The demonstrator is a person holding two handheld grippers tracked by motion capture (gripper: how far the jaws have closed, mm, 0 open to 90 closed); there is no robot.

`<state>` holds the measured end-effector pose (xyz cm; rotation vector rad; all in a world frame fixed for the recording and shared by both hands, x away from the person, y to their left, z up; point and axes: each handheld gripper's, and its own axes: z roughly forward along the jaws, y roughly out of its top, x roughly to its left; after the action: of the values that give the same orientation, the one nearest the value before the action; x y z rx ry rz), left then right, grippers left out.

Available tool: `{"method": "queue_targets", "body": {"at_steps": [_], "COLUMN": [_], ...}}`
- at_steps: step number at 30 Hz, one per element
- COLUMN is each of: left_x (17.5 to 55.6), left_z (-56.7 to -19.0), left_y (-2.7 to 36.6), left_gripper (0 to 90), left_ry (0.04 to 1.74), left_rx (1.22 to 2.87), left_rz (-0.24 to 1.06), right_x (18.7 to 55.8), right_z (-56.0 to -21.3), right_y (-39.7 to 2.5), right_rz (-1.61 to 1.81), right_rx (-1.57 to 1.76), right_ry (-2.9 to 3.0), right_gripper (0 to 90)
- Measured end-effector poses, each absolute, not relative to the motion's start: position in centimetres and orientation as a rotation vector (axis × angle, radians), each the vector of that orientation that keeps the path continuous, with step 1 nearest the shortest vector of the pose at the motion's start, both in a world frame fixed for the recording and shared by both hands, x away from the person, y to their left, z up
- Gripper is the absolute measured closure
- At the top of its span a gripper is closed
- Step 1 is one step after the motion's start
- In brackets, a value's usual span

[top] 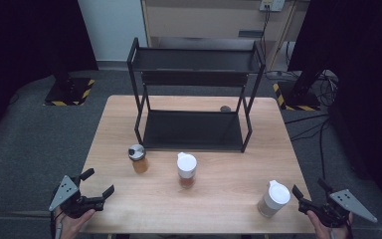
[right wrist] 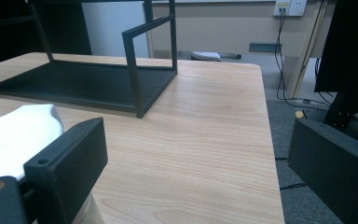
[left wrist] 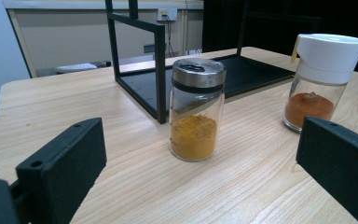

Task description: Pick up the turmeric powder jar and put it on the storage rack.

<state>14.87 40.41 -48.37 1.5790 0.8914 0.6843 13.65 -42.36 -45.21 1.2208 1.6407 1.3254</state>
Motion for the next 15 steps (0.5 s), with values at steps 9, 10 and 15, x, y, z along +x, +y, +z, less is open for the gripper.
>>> {"method": "queue_targets", "body": {"at_steps": [9,10,15], "left_x": [14.78,14.76,14.82], "left_z": [-48.21,-48.18,-47.56], "left_y": [40.41,40.36,40.1], "left_gripper": [0.3,0.4,0.5], "left_ry": [0.907,0.911,0.903], "left_rx": [1.555,1.553,1.564], "left_rz": [0.671,0.67,0.672], "right_x": [13.69,13.7,13.71], "right_z": [-45.22,-45.2,-45.21], "right_y": [-42.39,-42.37,-42.4], "right_rz": [1.329,1.329,1.331], "right_rx": [1.221,1.22,1.221], "right_ry": [1.645,1.646,1.647], "right_gripper": [4.9,4.9,4.9]}}
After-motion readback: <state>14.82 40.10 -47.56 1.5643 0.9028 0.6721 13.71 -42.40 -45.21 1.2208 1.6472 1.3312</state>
